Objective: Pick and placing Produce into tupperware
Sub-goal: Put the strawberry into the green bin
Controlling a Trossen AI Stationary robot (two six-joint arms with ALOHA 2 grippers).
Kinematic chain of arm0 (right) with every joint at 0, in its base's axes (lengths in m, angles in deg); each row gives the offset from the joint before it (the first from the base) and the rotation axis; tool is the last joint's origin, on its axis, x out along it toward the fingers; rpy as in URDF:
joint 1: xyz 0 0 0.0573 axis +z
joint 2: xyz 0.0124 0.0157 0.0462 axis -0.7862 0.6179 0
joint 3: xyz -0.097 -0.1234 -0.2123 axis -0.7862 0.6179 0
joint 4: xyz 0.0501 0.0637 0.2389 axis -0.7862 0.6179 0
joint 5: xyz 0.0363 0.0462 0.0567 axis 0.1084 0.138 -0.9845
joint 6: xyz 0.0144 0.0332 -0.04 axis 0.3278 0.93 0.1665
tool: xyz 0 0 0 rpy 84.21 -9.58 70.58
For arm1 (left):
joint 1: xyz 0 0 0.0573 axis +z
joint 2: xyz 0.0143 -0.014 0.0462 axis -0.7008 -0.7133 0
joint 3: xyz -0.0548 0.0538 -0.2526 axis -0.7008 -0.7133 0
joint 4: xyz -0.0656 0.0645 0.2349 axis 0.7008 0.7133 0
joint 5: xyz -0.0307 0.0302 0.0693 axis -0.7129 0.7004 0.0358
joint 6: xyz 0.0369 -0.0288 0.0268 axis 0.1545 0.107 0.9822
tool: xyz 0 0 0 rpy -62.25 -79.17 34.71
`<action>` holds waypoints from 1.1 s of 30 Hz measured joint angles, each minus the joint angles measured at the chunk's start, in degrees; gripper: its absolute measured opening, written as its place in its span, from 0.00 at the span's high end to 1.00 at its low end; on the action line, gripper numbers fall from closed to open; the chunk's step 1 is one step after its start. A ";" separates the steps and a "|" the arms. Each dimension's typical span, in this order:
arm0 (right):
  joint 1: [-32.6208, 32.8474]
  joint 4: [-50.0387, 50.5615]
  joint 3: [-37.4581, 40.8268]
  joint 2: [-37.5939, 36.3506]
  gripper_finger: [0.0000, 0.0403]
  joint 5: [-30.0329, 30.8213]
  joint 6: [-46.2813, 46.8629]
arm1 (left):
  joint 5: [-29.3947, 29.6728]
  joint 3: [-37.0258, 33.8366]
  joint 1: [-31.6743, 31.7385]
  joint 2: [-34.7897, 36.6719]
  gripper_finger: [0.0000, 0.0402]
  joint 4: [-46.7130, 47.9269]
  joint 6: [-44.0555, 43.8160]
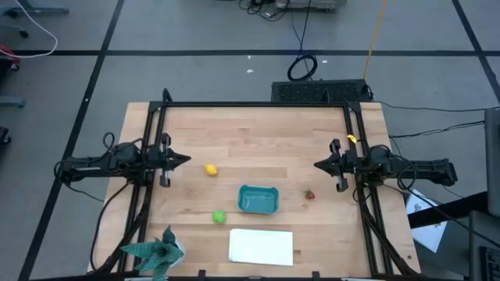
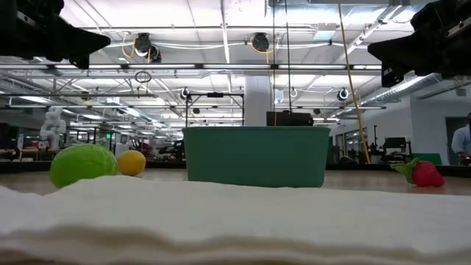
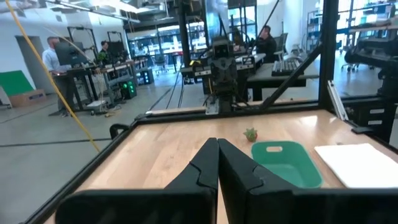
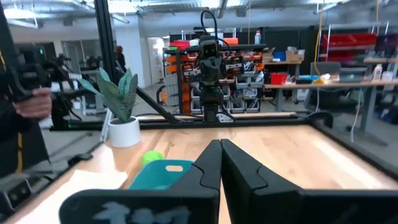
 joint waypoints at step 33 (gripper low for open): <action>-0.01 -2.74 -0.02 1.20 1.00 0.67 -3.20 | 5.43 0.03 0.09 -0.07 0.99 -0.42 -6.01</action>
